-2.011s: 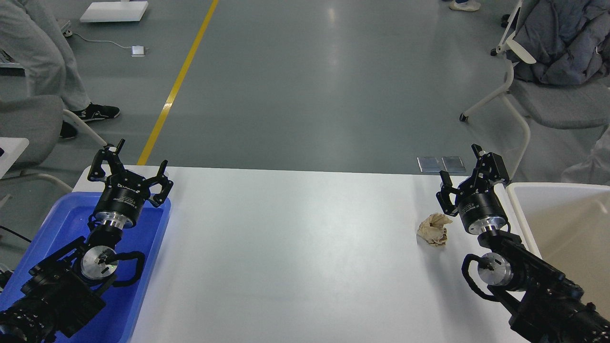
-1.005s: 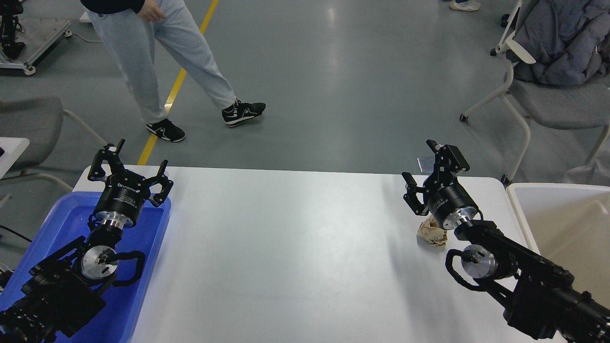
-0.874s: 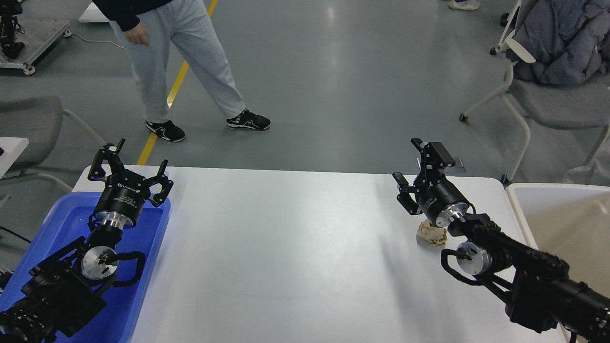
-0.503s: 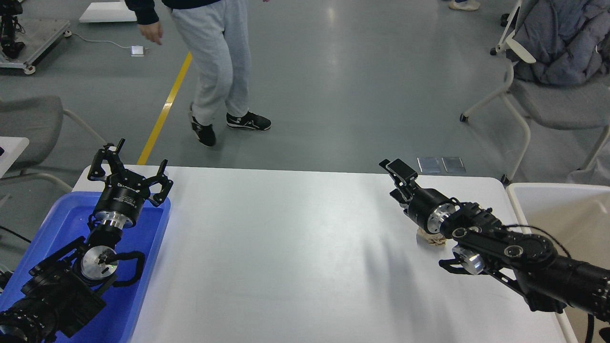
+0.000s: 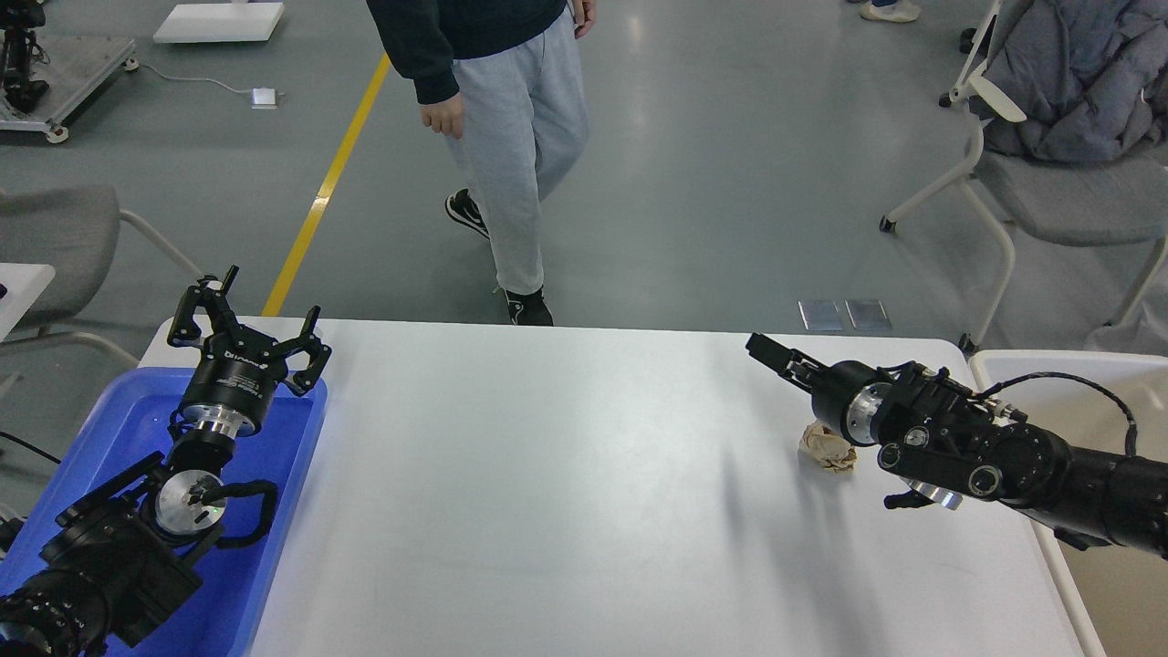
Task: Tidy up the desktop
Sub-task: 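Close the right gripper on the beige crumpled object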
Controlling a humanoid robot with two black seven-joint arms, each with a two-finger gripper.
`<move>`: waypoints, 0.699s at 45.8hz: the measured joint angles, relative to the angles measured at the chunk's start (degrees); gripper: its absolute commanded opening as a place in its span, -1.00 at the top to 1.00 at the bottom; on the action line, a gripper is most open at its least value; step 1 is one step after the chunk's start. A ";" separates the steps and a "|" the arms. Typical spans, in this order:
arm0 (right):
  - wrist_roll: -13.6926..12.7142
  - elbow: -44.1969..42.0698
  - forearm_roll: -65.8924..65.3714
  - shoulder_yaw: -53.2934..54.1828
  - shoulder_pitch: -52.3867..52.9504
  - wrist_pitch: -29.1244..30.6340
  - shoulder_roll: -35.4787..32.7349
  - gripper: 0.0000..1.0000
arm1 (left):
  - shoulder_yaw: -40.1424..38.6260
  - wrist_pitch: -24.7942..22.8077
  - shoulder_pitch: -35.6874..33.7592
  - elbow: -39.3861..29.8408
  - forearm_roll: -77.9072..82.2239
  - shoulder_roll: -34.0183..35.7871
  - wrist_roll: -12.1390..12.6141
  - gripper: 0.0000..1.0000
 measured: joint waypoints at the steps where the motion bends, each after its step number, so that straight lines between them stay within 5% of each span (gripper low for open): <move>1: -0.07 -0.42 -0.79 -1.22 0.31 -0.36 0.21 -0.99 | 0.00 0.00 0.00 0.00 0.00 0.00 0.00 -1.00; 32: 0.91 -17.35 -8.20 -13.67 -5.02 -4.86 10.04 -0.99 | 0.01 0.00 0.01 -0.02 0.00 0.00 0.00 -1.00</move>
